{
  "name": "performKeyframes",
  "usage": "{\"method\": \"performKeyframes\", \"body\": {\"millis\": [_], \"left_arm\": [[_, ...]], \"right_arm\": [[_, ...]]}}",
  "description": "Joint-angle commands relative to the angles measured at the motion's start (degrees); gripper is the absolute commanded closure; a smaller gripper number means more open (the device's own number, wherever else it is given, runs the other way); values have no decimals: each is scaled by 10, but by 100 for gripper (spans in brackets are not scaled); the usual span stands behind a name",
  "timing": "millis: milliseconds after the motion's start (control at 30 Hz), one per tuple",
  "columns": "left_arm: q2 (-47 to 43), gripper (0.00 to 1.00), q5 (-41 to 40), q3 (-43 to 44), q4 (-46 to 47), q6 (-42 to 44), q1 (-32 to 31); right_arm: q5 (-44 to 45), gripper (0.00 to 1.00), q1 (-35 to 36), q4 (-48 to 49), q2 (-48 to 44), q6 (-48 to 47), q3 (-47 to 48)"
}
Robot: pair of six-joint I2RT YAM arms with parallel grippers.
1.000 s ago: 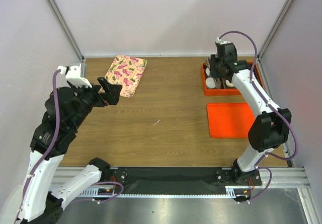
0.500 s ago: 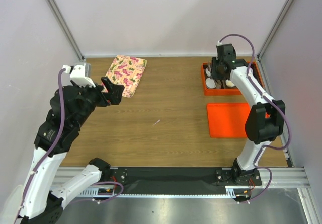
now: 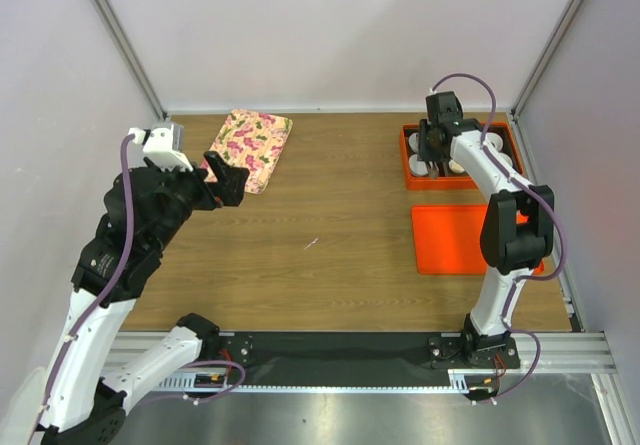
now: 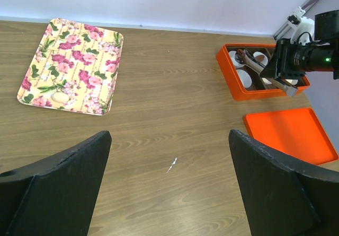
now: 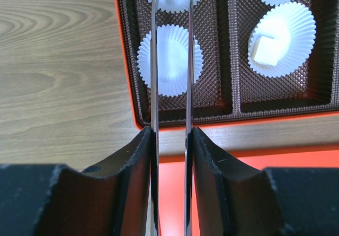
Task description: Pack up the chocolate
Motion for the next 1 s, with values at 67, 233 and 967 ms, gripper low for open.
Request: {"method": "performKeyframes", "body": {"millis": [67, 233, 967], "left_arm": [[4, 0, 0, 1, 22, 3, 5], [5, 0, -1, 1, 22, 3, 5], [-3, 0, 0, 13, 8, 0, 5]], "right_arm": [[8, 63, -7, 25, 19, -8, 39], [8, 62, -8, 35, 26, -11, 40], [12, 55, -8, 24, 17, -17, 61]]}}
